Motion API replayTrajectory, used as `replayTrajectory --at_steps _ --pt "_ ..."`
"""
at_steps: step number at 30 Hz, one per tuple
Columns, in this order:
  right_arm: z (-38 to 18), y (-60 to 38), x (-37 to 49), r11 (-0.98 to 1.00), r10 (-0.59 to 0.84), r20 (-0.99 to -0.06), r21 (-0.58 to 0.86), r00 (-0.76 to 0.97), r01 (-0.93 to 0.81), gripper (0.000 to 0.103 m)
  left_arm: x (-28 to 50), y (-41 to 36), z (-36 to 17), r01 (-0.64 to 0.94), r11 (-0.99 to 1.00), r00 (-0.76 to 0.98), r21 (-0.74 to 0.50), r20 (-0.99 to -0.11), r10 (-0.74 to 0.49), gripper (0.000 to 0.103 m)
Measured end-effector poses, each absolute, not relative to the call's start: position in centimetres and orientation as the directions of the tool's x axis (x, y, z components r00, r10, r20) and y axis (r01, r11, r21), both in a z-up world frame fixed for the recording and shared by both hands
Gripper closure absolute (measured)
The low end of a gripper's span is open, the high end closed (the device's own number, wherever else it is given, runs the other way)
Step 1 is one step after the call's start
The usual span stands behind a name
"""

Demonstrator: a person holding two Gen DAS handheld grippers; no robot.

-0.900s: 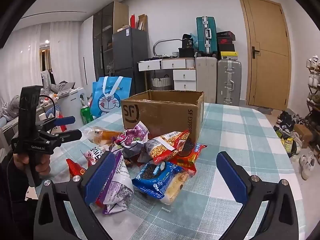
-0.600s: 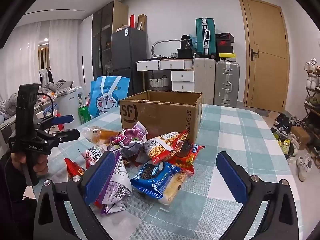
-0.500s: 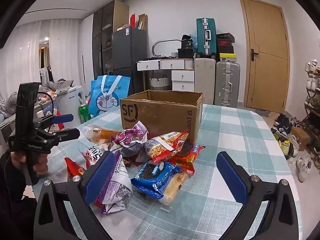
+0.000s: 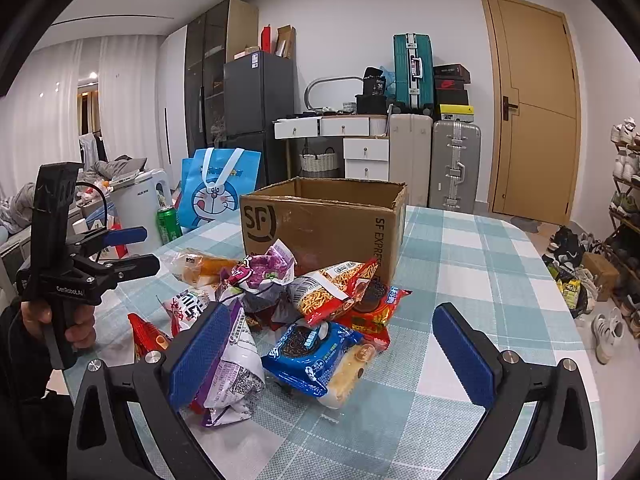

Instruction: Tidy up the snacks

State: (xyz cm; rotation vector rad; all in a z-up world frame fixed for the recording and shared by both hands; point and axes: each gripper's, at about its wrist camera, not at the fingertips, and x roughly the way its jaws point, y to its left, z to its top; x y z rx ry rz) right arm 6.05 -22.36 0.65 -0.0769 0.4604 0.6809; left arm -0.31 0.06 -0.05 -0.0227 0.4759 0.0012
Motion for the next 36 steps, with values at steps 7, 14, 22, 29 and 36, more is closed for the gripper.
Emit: replayTrajectory --at_steps 7,14,22,29,36 --pt "0.56 -22.33 6.06 0.781 0.585 -0.439 0.077 0.682 -0.62 0.0 -0.11 0.04 -0.27 -0.008 1.0 0.888 -0.022 -0.46 -0.003 0.0" --pt "0.54 -22.3 6.11 0.783 0.58 -0.443 0.074 0.683 -0.617 0.0 -0.09 0.05 -0.33 -0.008 1.0 0.888 -0.022 -0.461 -0.003 0.0" --pt "0.45 -22.3 6.1 0.784 0.581 -0.444 0.078 0.682 -0.616 0.0 -0.04 0.08 -0.36 -0.01 1.0 0.887 -0.026 -0.463 -0.003 0.0" --pt "0.38 -22.25 6.07 0.783 0.581 -0.445 0.079 0.681 -0.617 0.0 0.05 0.13 -0.43 -0.008 1.0 0.886 -0.027 -0.463 -0.005 0.0" --pt "0.41 -21.52 5.91 0.787 0.561 -0.46 0.039 0.688 -0.616 0.0 0.09 0.07 -0.5 -0.008 1.0 0.886 -0.022 -0.463 -0.003 0.0"
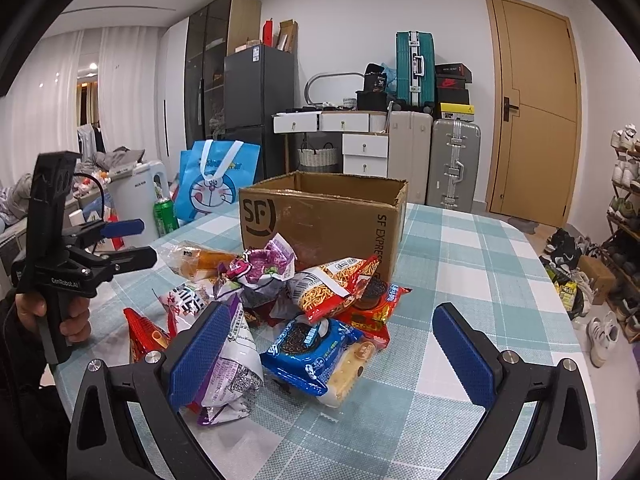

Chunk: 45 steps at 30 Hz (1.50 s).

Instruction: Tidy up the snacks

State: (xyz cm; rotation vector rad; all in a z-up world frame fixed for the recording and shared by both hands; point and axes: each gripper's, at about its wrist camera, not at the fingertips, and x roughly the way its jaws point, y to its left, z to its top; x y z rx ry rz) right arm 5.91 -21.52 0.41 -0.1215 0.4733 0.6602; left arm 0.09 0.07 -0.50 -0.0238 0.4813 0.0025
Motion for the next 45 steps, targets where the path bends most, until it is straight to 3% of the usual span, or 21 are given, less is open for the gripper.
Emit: replayTrajectory --at_steps 6,20,33,40,45 --pt "0.5 -20.7 5.1 0.778 0.551 -0.456 -0.022 0.699 -0.628 0.0 -0.1 -0.3 -0.3 -0.017 1.0 0.888 -0.005 -0.46 0.012 0.0" --pt "0.5 -21.4 5.8 0.795 0.546 -0.465 0.025 0.697 -0.606 0.0 -0.1 0.1 -0.1 -0.022 1.0 0.887 -0.019 -0.461 0.011 0.0" --pt "-1.3 -20.0 8.2 0.831 0.444 -0.612 0.009 0.654 -0.556 0.0 0.1 -0.2 -0.3 -0.03 0.999 0.879 -0.014 -0.476 0.02 0.0" --pt "-2.6 -19.3 10.0 0.841 0.435 -0.676 0.069 0.594 -0.537 0.0 1.1 0.4 -0.6 -0.059 0.998 0.86 -0.031 -0.509 0.035 0.0" --pt "-3.4 -18.6 11.4 0.839 0.44 -0.714 0.109 0.545 -0.533 0.006 1.5 0.5 -0.4 -0.056 0.997 0.848 -0.057 -0.53 0.017 0.0"
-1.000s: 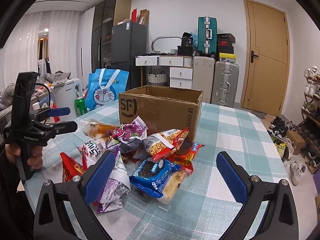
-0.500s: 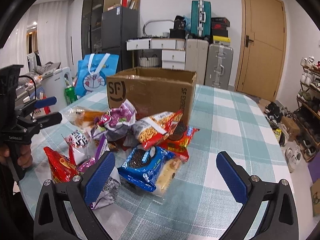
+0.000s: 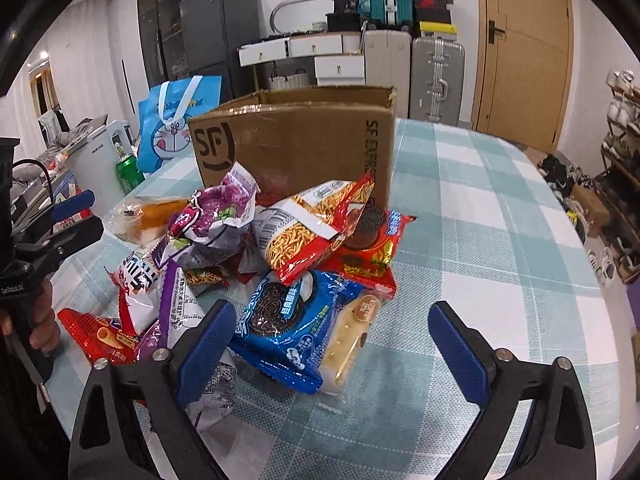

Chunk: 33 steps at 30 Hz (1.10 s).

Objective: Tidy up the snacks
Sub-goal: 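Grasp the red chip bag with the left tool while the right tool grasps the blue Oreo pack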

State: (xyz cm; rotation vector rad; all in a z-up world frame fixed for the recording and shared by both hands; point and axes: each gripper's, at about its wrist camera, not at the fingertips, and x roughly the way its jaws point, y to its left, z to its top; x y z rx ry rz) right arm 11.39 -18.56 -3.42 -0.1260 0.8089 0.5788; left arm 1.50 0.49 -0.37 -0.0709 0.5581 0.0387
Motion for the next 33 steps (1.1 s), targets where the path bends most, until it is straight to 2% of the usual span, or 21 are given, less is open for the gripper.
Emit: replayTrajectory --at_steps 3,7,12,14,20,33 --pt "-3.6 -18.2 11.9 0.837 0.444 -0.723 0.124 0.529 -0.533 0.006 1.2 -0.1 -0.2 -0.023 0.999 0.847 -0.049 -0.532 -0.007 0.0" --pt "-3.6 -17.6 12.1 0.834 0.446 -0.736 0.134 0.51 -0.535 0.018 0.9 -1.3 -0.2 0.008 1.0 0.842 -0.03 -0.538 -0.023 0.0" --pt "-3.6 -17.4 12.0 0.832 0.453 -0.742 0.153 0.494 -0.534 0.026 0.4 -3.0 -0.5 0.073 0.997 0.827 -0.016 -0.558 -0.069 0.0" --pt "-3.6 -17.5 12.0 0.822 0.471 -0.743 0.175 0.475 -0.541 0.037 0.1 -3.4 -0.7 0.093 0.995 0.822 -0.022 -0.562 -0.09 0.0" --pt "-3.8 -17.8 11.5 0.793 0.519 -0.73 0.218 0.444 -0.569 0.058 -0.6 -3.9 -1.2 0.165 0.985 0.796 -0.058 -0.581 -0.168 0.0" --pt "-2.8 -19.5 9.4 0.799 0.529 -0.687 0.205 0.498 -0.566 0.06 -1.4 -5.1 -1.3 0.298 0.949 0.751 -0.101 -0.588 -0.299 0.0"
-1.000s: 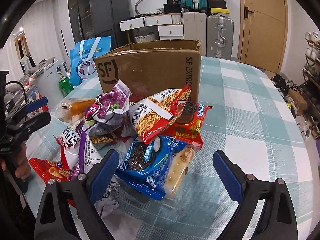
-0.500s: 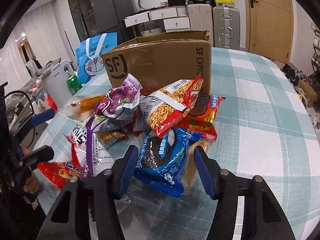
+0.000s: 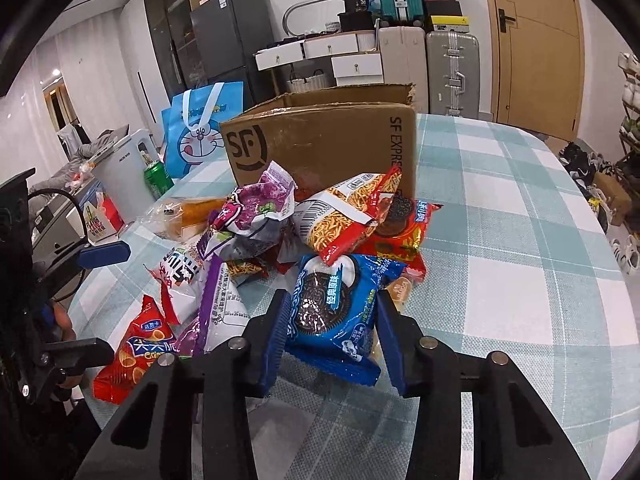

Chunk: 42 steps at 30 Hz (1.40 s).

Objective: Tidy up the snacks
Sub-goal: 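Grasp the red chip bag with the left tool while the right tool grasps the blue Oreo pack, then lift both held packs and carry them over the open cardboard box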

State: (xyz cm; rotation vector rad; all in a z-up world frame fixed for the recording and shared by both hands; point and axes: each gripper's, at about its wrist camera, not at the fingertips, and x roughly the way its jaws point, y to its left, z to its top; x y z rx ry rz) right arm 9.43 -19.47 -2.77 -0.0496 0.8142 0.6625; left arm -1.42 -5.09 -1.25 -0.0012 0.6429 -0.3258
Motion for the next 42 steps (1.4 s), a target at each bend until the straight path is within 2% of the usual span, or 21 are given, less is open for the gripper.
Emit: replayTrajectory --at_steps 8,15,19,20,22,23,25,27,31,36,42 --pt "-2.2 -21.2 8.9 0.814 0.529 -0.657 0.216 0.536 -0.539 0.06 -2.2 -4.7 -0.5 0.353 0.925 0.734 -0.14 -0.571 -0.367 0.0" --pt "-1.8 -21.8 8.1 0.812 0.539 -0.645 0.225 0.543 -0.539 0.06 -1.3 -6.5 -2.6 0.373 0.925 0.688 -0.077 -0.646 -0.331 0.0" --pt "-1.7 -21.9 7.8 0.813 0.536 -0.643 0.218 0.548 -0.539 0.06 -0.6 -6.4 -3.6 0.363 0.926 0.665 -0.105 -0.667 -0.336 0.001" --pt "-1.6 -21.8 7.8 0.814 0.535 -0.642 0.216 0.55 -0.54 0.06 -0.4 -6.3 -3.8 0.365 0.924 0.659 -0.112 -0.67 -0.342 0.003" --pt "-1.5 -21.8 7.6 0.813 0.536 -0.639 0.214 0.552 -0.542 0.06 -0.1 -6.3 -4.0 0.374 0.919 0.646 -0.126 -0.676 -0.355 0.018" --pt "-1.4 -21.8 7.6 0.812 0.537 -0.637 0.214 0.552 -0.543 0.06 -0.1 -6.4 -4.2 0.377 0.917 0.636 -0.129 -0.684 -0.357 0.021" --pt "-1.4 -21.8 7.5 0.81 0.539 -0.636 0.211 0.553 -0.547 0.06 0.2 -6.8 -4.8 0.384 0.915 0.611 -0.12 -0.711 -0.349 0.034" --pt "-1.4 -21.7 7.5 0.81 0.538 -0.637 0.209 0.552 -0.549 0.06 0.0 -7.3 -4.8 0.405 0.908 0.606 -0.102 -0.714 -0.351 0.035" --pt "-1.3 -21.6 7.3 0.808 0.539 -0.636 0.205 0.552 -0.552 0.06 -0.4 -7.7 -4.8 0.442 0.892 0.607 -0.098 -0.7 -0.378 0.053" --pt "-1.1 -21.6 7.1 0.806 0.545 -0.627 0.208 0.556 -0.555 0.06 -0.5 -7.1 -4.3 0.451 0.882 0.622 -0.136 -0.661 -0.42 0.058" --pt "-0.4 -21.8 6.7 0.799 0.561 -0.603 0.215 0.567 -0.561 0.06 -0.7 -6.3 -3.2 0.442 0.882 0.646 -0.164 -0.624 -0.44 0.059"
